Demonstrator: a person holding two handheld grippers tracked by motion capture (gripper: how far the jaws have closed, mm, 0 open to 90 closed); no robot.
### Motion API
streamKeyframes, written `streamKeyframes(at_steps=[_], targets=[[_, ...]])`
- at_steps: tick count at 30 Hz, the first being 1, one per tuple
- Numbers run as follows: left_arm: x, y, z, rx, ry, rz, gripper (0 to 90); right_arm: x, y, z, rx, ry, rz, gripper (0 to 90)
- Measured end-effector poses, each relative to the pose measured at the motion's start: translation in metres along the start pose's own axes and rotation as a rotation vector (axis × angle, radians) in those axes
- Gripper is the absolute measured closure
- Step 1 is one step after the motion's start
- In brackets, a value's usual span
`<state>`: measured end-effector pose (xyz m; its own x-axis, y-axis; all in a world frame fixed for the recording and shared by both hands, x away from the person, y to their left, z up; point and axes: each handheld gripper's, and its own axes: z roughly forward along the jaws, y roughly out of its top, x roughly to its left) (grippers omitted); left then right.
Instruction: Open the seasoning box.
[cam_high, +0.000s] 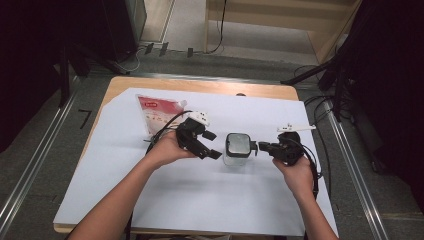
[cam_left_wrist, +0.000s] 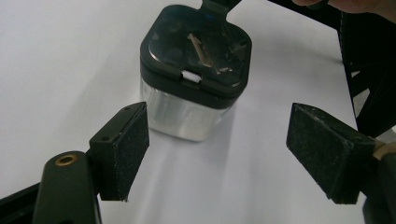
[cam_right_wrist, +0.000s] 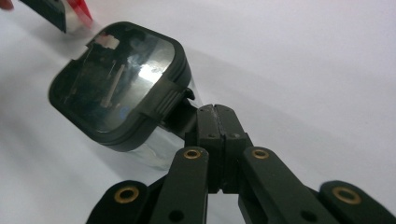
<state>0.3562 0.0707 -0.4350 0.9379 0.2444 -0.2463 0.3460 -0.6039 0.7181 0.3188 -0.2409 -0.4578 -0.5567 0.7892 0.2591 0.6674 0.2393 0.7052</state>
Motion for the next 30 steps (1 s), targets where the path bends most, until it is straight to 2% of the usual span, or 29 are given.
streamKeyframes(at_steps=[2,5,7,9,10,11,13,18,20,24,27,30], targets=[[0.004,0.007,0.002,0.022,-0.014,0.019,22.4,0.0,0.0,0.001,-0.001,-0.004,-0.002,90.0],[0.013,0.013,0.008,0.017,-0.044,0.039,22.8,-0.001,-0.002,0.005,0.018,0.001,-0.001,90.0],[0.016,0.014,0.01,0.016,-0.04,0.059,22.8,0.0,-0.002,0.006,0.017,-0.01,-0.005,90.0],[0.019,0.013,0.011,-0.001,-0.053,0.053,22.8,-0.001,-0.002,0.006,0.016,0.001,0.004,90.0],[0.019,0.013,0.011,-0.001,-0.053,0.053,22.8,-0.001,-0.002,0.007,0.017,0.0,0.006,90.0],[0.021,0.012,0.013,0.006,-0.034,0.051,22.7,-0.001,-0.002,0.007,0.016,-0.002,0.002,90.0],[0.02,0.011,0.014,0.009,-0.033,0.042,21.5,0.0,-0.003,0.006,0.017,-0.006,0.002,90.0],[0.018,0.012,0.019,0.011,-0.051,0.036,18.1,0.0,-0.006,0.006,0.016,-0.009,0.01,90.0],[0.017,0.012,0.023,0.012,-0.045,0.04,14.4,0.0,-0.006,0.006,0.016,-0.009,0.011,90.0],[0.014,0.013,0.03,0.039,-0.031,0.057,14.3,0.0,-0.007,0.006,0.011,-0.006,0.015,90.0],[0.014,0.013,0.033,0.031,-0.022,0.069,14.3,0.001,-0.007,0.006,0.008,-0.008,0.016,90.0],[0.017,0.013,0.037,0.029,-0.028,0.062,14.4,0.0,-0.008,0.006,0.008,-0.009,0.019,90.0]])
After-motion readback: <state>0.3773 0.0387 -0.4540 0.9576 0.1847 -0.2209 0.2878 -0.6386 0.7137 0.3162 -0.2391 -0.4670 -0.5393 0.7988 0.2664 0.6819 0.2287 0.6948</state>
